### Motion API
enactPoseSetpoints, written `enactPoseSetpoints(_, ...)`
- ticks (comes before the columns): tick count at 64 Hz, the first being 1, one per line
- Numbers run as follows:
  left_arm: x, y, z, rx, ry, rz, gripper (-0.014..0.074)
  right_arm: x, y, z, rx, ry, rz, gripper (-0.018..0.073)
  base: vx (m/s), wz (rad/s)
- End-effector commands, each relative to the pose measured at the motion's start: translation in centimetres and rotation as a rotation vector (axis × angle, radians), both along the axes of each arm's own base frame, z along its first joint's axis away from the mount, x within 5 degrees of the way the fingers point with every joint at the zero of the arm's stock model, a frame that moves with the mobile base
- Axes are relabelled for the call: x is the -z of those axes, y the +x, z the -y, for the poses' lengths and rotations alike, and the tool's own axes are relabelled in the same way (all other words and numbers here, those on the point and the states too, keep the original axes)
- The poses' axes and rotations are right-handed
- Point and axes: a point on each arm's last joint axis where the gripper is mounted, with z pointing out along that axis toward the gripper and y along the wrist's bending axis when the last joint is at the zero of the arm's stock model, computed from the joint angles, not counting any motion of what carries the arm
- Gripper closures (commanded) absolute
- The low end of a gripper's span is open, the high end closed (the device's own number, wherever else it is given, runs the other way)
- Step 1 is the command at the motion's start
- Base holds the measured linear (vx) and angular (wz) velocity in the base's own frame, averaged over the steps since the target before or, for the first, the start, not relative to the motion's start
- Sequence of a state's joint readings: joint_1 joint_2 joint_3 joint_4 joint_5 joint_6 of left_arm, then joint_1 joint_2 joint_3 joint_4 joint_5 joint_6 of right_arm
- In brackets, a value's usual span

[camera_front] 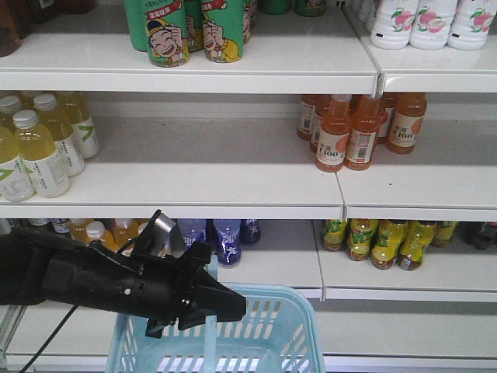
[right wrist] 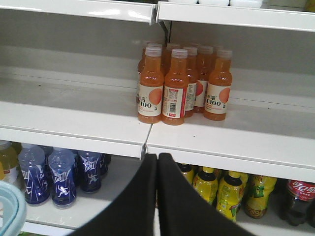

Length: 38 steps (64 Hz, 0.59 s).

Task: Place coke in basket with both arms
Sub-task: 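Lower the held basket in front of the robot with the left gripper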

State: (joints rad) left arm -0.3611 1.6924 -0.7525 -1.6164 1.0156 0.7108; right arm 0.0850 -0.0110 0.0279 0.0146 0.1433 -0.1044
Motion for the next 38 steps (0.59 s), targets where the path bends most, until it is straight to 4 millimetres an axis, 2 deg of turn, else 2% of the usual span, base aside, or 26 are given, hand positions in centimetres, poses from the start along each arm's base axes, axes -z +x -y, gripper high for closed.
enactPoseSetpoints(1,-2.49,-0.19,0.43,0.015,-0.104,0.043,0.0604,-0.49,-0.03,0.02,0.003,0.001,0.082,0.0569,0.0,0.0)
enactPoseSetpoints(38,-2.55,-0.14,0.44,0.013,-0.107,0.044,0.0603,-0.49,-0.03,0.02,0.003,0.001,0.082,0.0569,0.0,0.0)
